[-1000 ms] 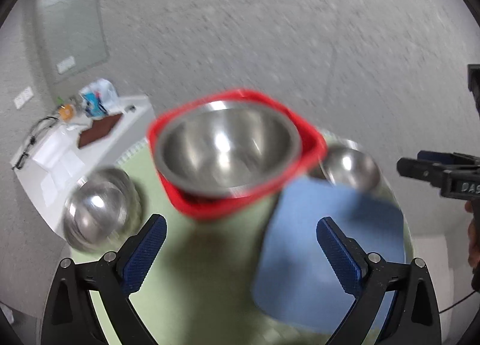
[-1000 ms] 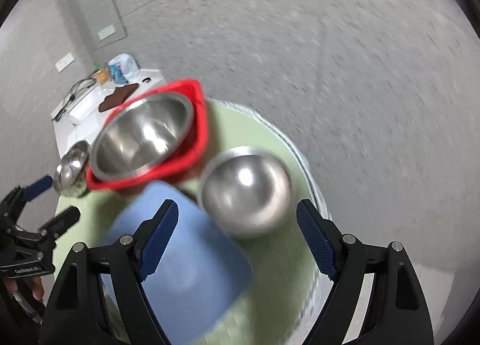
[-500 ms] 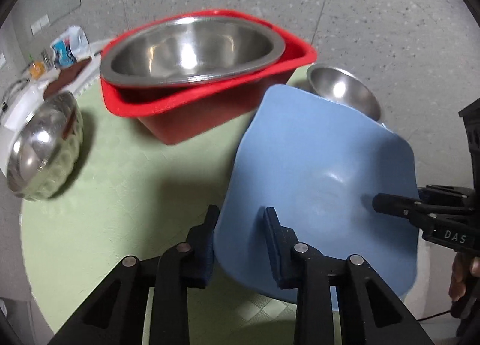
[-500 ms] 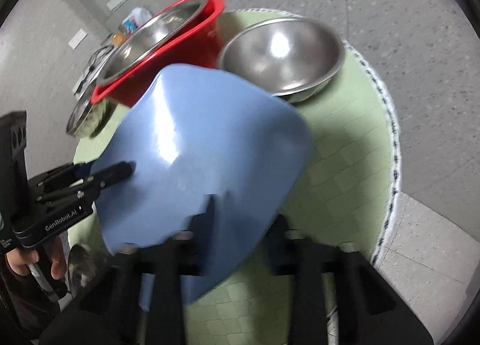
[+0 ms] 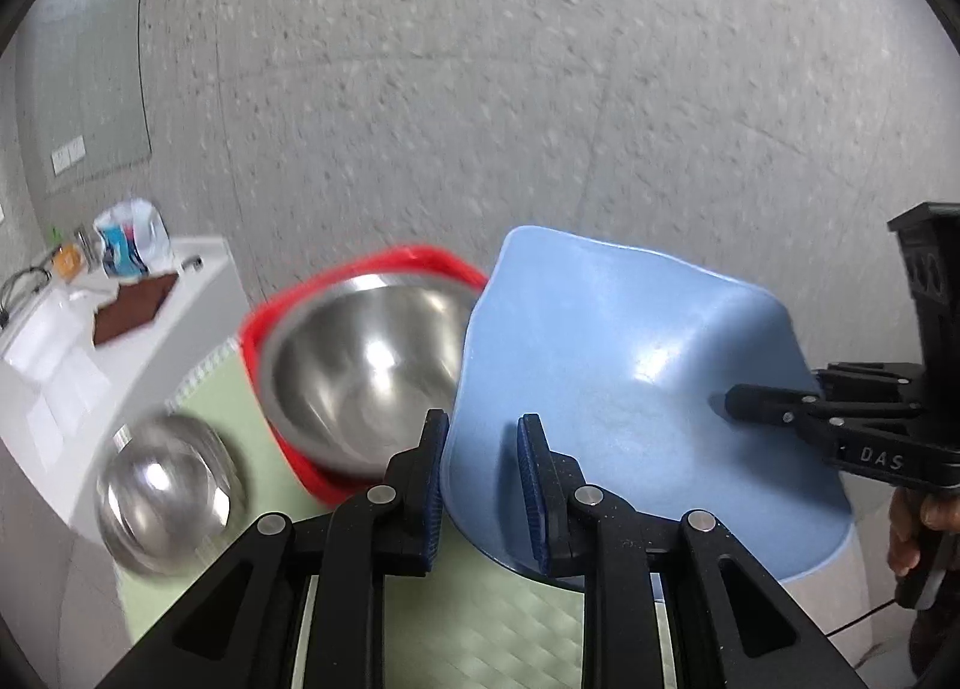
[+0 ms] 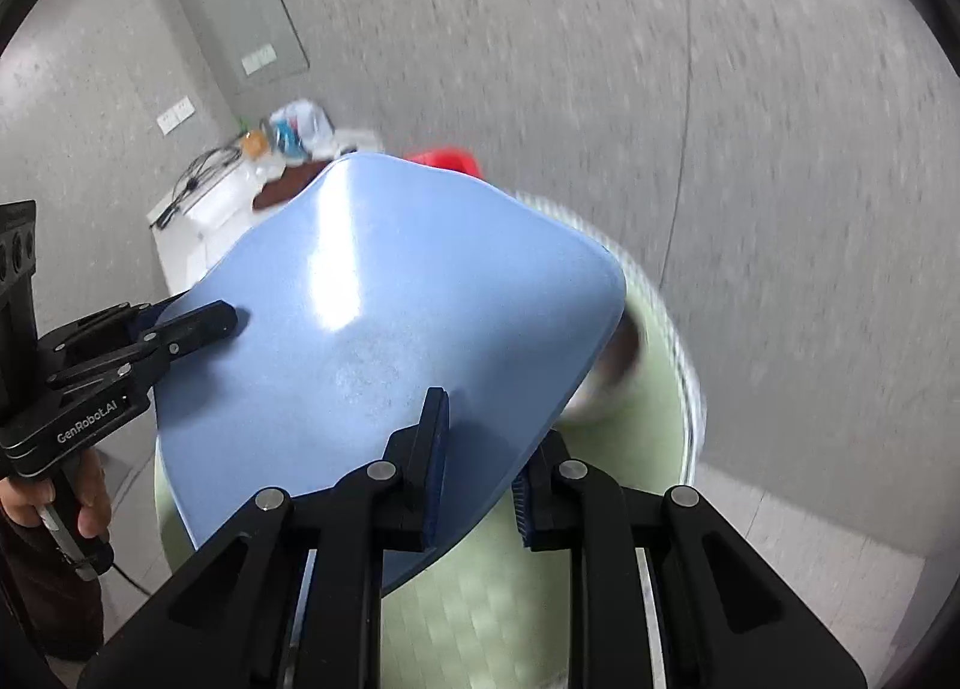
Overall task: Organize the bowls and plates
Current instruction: 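Lay the blue plate onto the bowl in the red basin, release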
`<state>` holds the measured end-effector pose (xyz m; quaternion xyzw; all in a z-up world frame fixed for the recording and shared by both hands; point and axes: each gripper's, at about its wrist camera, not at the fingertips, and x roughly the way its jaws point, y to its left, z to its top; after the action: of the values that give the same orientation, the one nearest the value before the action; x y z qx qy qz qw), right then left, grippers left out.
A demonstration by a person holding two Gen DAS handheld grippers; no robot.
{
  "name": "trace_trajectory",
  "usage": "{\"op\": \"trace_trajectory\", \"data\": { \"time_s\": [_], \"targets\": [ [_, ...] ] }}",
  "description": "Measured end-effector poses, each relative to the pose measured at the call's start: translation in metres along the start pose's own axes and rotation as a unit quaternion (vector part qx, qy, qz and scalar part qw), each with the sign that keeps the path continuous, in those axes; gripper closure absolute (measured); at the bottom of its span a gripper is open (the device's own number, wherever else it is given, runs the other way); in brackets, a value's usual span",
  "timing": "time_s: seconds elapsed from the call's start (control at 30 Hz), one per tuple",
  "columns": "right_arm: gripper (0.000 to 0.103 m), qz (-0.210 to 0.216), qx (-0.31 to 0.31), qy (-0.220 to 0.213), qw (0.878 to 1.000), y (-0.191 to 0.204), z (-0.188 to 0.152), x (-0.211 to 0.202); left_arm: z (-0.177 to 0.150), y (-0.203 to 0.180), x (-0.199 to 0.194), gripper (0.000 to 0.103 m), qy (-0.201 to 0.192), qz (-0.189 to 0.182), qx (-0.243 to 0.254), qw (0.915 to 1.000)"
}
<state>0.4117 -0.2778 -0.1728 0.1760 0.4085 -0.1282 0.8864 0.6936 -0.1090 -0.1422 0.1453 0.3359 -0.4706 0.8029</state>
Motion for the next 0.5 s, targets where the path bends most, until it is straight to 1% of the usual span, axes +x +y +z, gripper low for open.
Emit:
{"op": "trace_trajectory", "data": {
  "time_s": [0.03, 0.1, 0.2, 0.27, 0.37, 0.5],
  "targets": [
    [0.082, -0.006, -0.003, -0.008, 1.000, 0.007, 0.013, 0.003, 0.007, 0.009, 0.002, 0.084, -0.005, 0.002, 0.001, 1.0000],
    [0.082, -0.020, -0.009, -0.018, 1.000, 0.022, 0.038, 0.019, 0.023, 0.037, 0.014, 0.084, -0.002, -0.001, -0.009, 1.0000],
    [0.082, -0.028, -0.006, -0.007, 1.000, 0.038, 0.065, 0.056, 0.035, 0.076, 0.041, 0.084, 0.012, 0.009, -0.024, 0.9996],
    [0.082, -0.039, -0.009, -0.002, 0.999, 0.048, 0.075, 0.076, 0.038, 0.095, 0.060, 0.082, 0.027, 0.021, -0.022, 0.9992],
    [0.082, -0.050, -0.006, 0.023, 0.998, 0.059, 0.084, 0.118, 0.039, 0.114, 0.093, 0.082, 0.055, 0.029, -0.020, 0.9979],
    [0.082, -0.069, 0.004, 0.050, 0.996, 0.064, 0.082, 0.149, 0.034, 0.119, 0.129, 0.081, 0.084, 0.031, -0.013, 0.9959]
  ]
}}
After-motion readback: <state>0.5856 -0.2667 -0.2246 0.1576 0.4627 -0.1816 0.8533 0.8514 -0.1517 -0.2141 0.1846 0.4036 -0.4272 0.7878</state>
